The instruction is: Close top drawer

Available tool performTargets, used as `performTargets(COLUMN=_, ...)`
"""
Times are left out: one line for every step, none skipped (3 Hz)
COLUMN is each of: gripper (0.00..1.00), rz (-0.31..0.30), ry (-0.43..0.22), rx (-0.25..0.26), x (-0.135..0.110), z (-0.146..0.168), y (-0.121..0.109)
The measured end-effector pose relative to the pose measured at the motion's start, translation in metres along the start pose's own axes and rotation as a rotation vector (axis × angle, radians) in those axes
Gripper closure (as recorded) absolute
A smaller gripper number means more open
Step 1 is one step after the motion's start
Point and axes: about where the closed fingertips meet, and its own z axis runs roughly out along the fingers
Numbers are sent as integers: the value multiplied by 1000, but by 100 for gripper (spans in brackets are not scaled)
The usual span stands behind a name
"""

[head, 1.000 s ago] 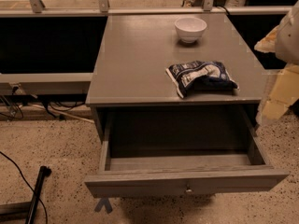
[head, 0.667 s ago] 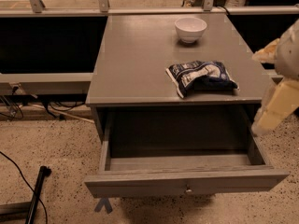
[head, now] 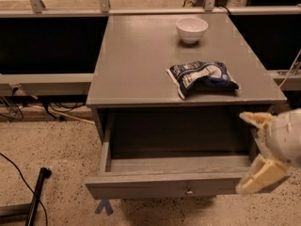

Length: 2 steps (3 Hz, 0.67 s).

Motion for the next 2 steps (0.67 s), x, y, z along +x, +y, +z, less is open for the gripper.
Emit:
performTargets(gripper=0, rz=21, ry=-55, rx=46, x=45, z=34, y=29)
performTargets(gripper=4, rz=28, ry=-46, rx=55, x=84, z=52, y=52)
